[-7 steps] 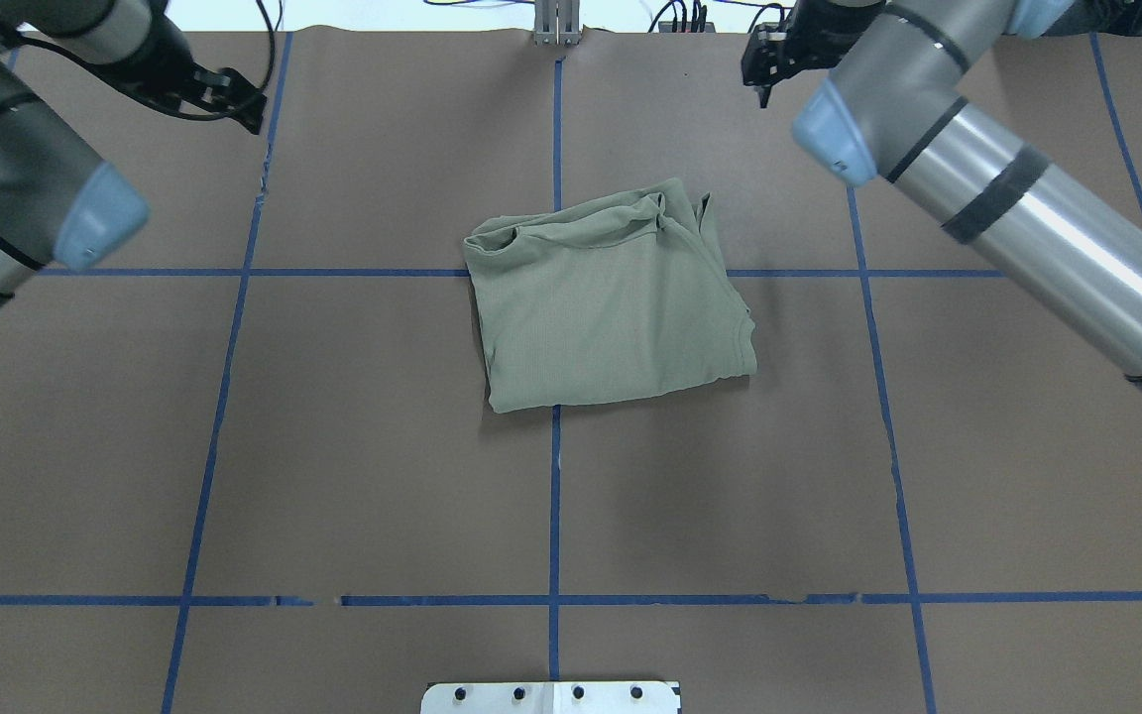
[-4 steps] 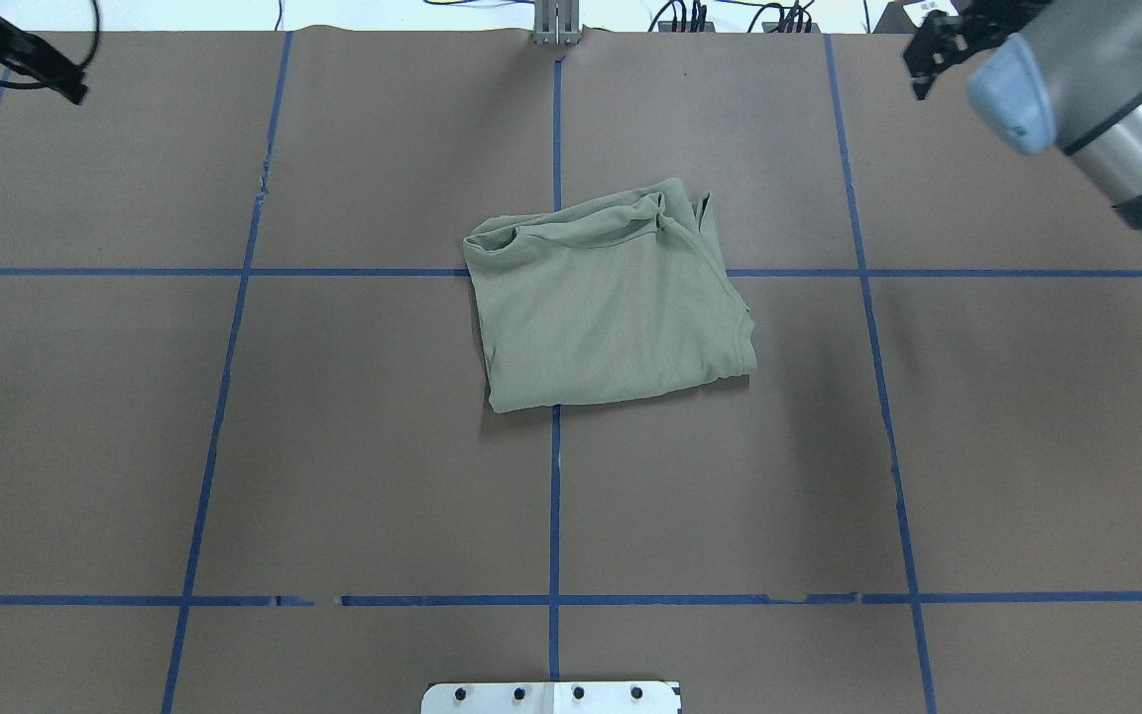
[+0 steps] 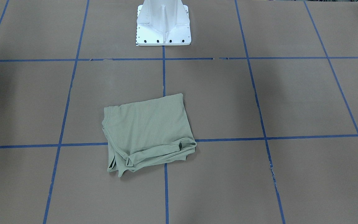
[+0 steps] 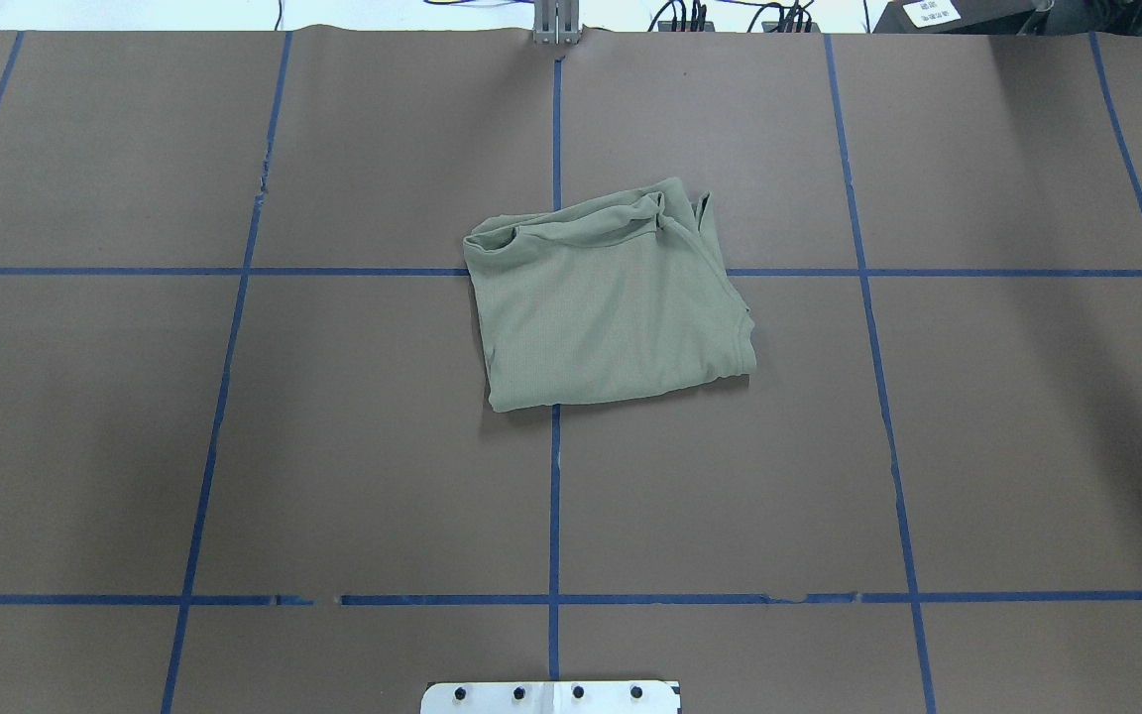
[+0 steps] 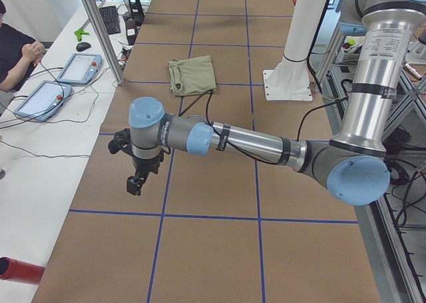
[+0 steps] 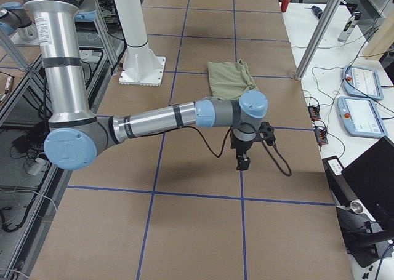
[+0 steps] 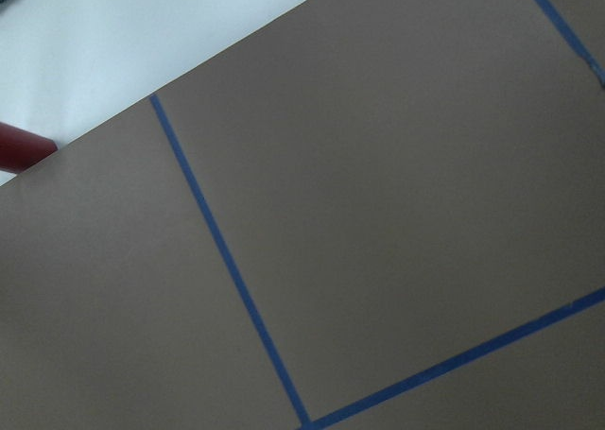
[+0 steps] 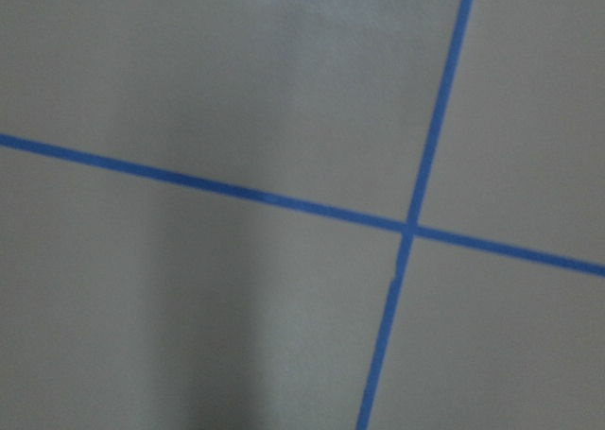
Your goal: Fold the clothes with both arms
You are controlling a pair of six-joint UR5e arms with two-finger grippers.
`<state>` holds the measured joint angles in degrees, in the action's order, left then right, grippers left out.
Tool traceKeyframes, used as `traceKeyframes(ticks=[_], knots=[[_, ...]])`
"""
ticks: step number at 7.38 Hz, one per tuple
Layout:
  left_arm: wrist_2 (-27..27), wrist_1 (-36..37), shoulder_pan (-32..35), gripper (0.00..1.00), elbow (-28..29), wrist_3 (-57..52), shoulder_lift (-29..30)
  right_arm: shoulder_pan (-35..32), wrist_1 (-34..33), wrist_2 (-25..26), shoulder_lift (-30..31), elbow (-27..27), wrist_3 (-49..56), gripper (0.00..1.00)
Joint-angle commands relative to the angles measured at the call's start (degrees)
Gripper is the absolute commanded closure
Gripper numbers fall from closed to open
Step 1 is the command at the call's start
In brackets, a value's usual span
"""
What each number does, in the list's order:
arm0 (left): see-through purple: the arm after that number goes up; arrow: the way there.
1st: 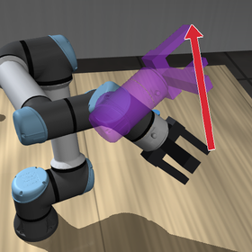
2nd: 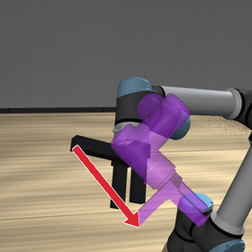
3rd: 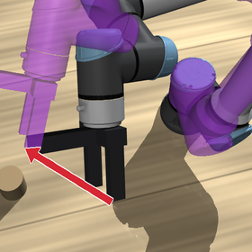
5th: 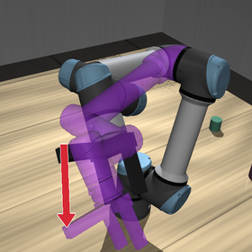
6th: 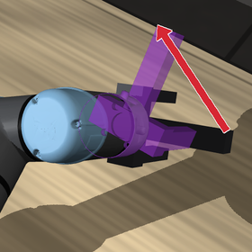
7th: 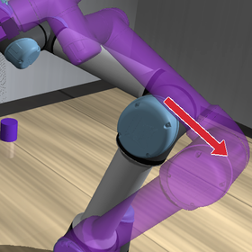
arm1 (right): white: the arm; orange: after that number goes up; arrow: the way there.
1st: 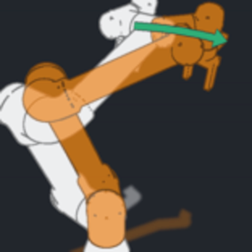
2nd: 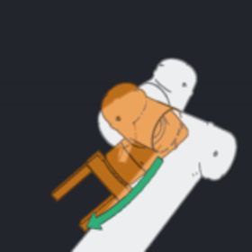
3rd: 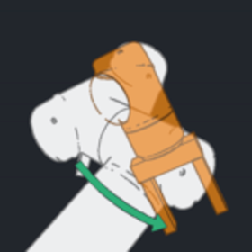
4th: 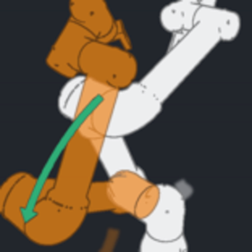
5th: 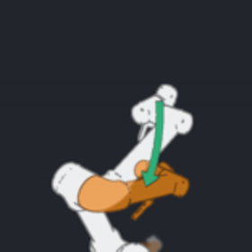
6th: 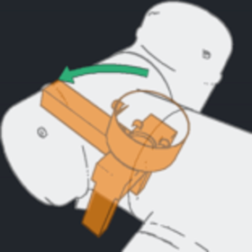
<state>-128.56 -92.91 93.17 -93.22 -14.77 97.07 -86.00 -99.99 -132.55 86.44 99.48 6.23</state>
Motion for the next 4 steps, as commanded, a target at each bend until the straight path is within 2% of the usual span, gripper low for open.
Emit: traceKeyframes(ticks=[1,3,4], knots=[[-0.9,0.7,3.7,0.00,-2.5,-0.3,-5.7,-2.8,1.5,-0.7,9.3,4.9,-0.3,0.00],[-3.0,6.6,3.8,0.00,-3.2,0.4,-7.0,-3.0,1.5,-0.7,9.9,5.6,-1.9,0.00],[-6.6,7.8,3.8,0.00,-3.3,3.4,-7.1,-3.0,1.5,-0.8,9.9,6.0,-3.8,0.00]])
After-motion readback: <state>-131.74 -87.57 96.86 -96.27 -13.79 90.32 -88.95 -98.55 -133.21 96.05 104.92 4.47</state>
